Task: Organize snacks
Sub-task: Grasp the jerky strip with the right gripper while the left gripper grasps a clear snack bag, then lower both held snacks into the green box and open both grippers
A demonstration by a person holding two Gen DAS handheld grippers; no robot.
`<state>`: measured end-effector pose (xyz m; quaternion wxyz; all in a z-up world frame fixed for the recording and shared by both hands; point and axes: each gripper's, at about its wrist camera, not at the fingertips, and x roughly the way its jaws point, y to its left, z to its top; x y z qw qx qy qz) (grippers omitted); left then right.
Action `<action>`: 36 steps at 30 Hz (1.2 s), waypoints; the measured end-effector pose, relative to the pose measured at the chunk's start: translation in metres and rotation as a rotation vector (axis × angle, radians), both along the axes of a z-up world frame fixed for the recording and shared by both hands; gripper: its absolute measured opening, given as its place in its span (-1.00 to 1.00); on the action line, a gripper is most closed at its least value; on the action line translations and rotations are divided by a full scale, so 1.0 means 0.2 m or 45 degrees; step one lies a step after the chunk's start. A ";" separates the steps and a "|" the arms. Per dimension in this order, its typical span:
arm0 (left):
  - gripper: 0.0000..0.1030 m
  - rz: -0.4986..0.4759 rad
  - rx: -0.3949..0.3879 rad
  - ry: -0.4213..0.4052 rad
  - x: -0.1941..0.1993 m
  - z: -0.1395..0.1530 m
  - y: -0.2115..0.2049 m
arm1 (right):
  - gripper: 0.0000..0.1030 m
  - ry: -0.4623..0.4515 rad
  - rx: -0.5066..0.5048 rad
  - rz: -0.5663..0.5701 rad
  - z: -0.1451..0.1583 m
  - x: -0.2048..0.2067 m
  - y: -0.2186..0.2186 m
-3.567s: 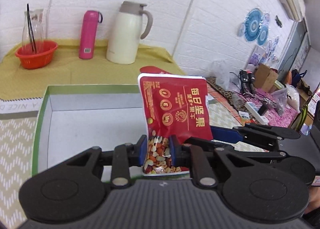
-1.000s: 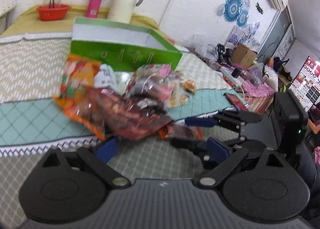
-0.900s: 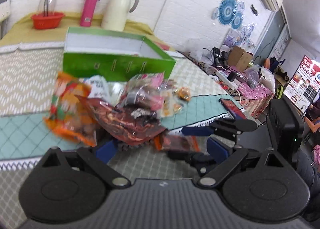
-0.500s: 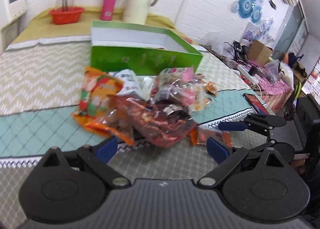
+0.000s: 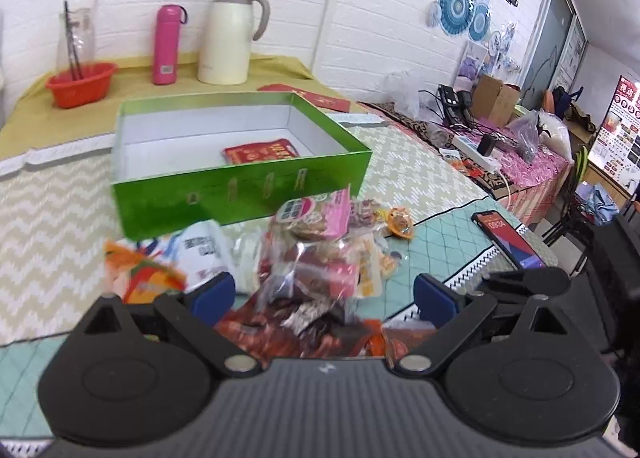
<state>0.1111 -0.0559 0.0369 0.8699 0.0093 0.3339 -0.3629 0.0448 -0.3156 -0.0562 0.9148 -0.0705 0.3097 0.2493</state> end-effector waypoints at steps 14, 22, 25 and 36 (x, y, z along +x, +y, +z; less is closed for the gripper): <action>0.10 -0.041 0.153 0.045 0.16 -0.14 -0.15 | 0.64 -0.030 -0.023 -0.047 -0.01 0.01 -0.04; -0.06 -0.009 0.078 0.012 0.14 -0.05 -0.09 | 0.28 -0.052 -0.032 -0.091 0.02 0.00 -0.04; -0.06 0.005 0.041 -0.009 0.13 0.01 -0.04 | 0.28 -0.092 -0.009 -0.100 0.07 -0.01 -0.05; -0.06 0.243 -0.093 -0.089 0.38 0.27 0.11 | 0.28 -0.306 0.097 -0.117 0.38 0.29 0.00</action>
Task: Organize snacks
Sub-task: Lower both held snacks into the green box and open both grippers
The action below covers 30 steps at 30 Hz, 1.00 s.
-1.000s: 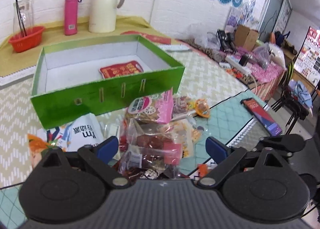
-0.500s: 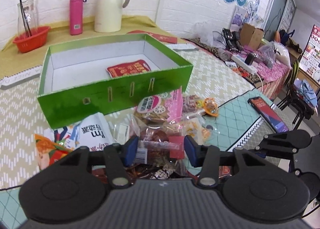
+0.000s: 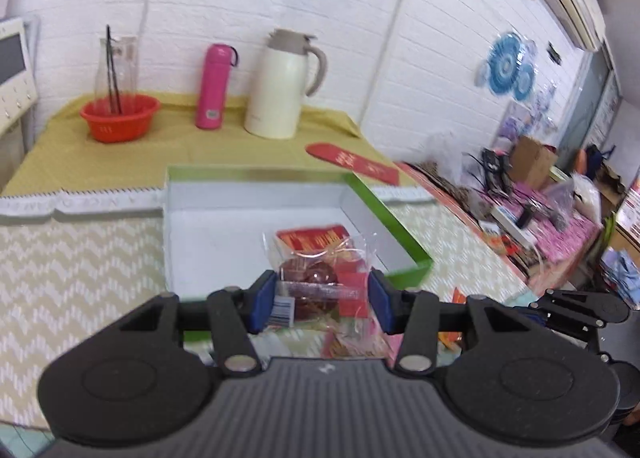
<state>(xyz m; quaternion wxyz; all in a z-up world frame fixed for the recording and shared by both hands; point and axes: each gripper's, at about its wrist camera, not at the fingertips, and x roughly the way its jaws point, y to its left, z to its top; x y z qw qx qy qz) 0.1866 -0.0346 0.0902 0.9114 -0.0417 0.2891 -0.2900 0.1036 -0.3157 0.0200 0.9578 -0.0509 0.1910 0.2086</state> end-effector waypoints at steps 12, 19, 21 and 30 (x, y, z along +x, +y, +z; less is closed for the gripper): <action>-0.06 0.165 -0.006 0.079 0.45 -0.11 -0.03 | 0.29 0.114 0.019 -0.145 -0.02 0.72 0.18; -0.04 0.178 0.036 0.183 0.61 -0.26 -0.06 | 0.30 0.240 -0.057 -0.144 -0.15 0.90 0.25; 0.03 0.163 0.040 0.201 0.64 -0.28 -0.07 | 0.33 0.279 -0.055 -0.127 -0.16 0.94 0.26; 0.81 0.277 -0.062 0.081 0.57 -0.21 -0.02 | 1.00 0.131 -0.101 -0.088 -0.12 0.87 0.26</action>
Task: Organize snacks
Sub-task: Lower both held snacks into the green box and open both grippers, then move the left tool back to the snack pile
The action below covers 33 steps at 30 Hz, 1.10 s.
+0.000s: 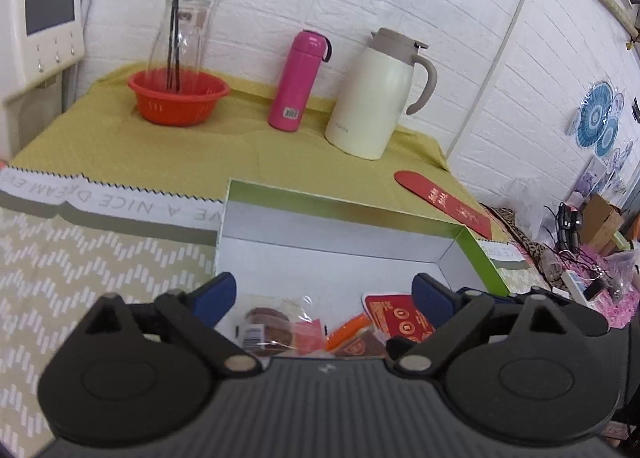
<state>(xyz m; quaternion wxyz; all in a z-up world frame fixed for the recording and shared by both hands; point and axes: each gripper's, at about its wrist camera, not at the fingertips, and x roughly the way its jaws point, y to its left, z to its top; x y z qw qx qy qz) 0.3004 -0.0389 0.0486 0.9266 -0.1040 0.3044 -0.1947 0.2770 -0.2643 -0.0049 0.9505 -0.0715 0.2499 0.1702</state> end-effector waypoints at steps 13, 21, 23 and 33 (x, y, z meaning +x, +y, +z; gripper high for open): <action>0.81 -0.067 0.015 -0.062 -0.30 0.14 0.01 | 1.00 -0.035 0.112 0.000 0.14 -0.26 -0.10; 0.81 -0.118 0.064 -0.080 -0.68 0.18 0.04 | 1.00 -0.105 0.196 -0.007 0.22 -0.65 -0.21; 0.81 -0.139 0.061 -0.079 -0.77 0.16 0.06 | 1.00 -0.123 0.196 -0.006 0.22 -0.75 -0.24; 0.81 -0.118 0.012 -0.006 -1.13 -0.04 0.22 | 1.00 -0.026 0.243 0.022 -0.01 -1.08 -0.31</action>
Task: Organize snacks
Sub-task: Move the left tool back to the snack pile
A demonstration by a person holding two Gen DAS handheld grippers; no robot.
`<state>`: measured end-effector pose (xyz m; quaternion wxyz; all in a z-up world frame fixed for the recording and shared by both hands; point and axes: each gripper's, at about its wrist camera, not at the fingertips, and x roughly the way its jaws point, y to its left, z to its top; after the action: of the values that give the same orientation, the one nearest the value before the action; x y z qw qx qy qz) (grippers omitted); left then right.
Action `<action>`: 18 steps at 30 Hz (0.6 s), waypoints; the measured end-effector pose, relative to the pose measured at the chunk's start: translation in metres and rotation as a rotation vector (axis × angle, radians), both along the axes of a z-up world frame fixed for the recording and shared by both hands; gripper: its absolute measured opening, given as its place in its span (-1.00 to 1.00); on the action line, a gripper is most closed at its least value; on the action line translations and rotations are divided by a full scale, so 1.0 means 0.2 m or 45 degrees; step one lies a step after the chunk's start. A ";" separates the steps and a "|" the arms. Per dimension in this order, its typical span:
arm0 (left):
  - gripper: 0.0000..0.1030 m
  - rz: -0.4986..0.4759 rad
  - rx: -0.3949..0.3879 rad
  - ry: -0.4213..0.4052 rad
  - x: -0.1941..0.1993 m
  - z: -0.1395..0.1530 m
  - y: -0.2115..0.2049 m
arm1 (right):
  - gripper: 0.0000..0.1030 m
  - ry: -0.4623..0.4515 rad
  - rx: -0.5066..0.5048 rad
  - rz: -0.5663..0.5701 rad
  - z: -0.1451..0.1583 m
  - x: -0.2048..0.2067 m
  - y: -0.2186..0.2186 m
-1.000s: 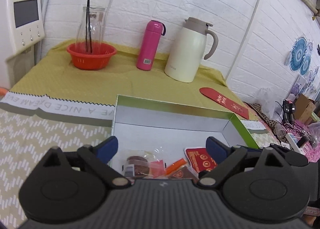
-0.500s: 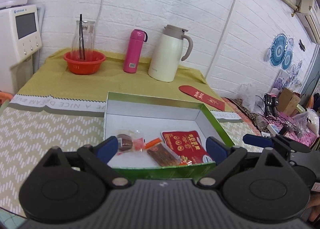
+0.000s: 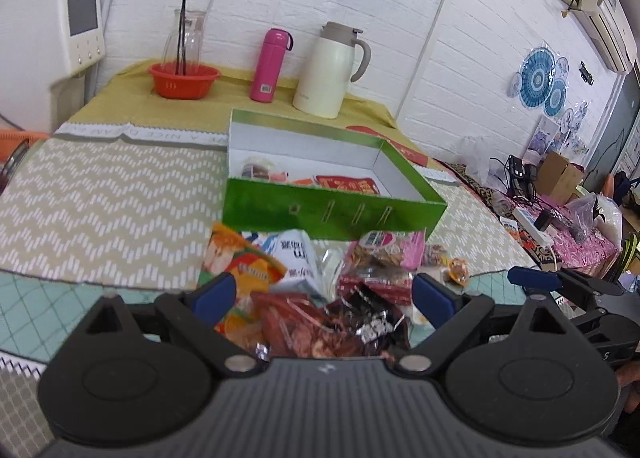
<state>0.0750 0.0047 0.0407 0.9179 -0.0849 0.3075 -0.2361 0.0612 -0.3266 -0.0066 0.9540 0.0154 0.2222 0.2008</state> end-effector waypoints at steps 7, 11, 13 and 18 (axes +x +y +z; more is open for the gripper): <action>0.81 -0.019 -0.064 0.126 -0.12 -0.16 0.05 | 1.00 0.158 0.109 0.106 -0.17 -0.01 0.04; 0.77 -0.001 -0.072 0.100 -0.13 -0.15 0.05 | 0.97 0.170 0.139 0.149 -0.19 0.02 0.08; 0.72 -0.002 -0.061 0.077 -0.13 -0.14 0.04 | 0.82 0.165 0.152 0.157 -0.19 0.04 0.09; 0.15 -0.017 -0.030 0.098 -0.07 -0.16 0.03 | 0.65 0.168 0.185 0.155 -0.19 0.12 0.10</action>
<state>0.0602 0.0103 0.0092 0.9027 -0.1026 0.3403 -0.2424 0.0847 -0.3070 -0.0451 0.9197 0.0842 0.2699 0.2724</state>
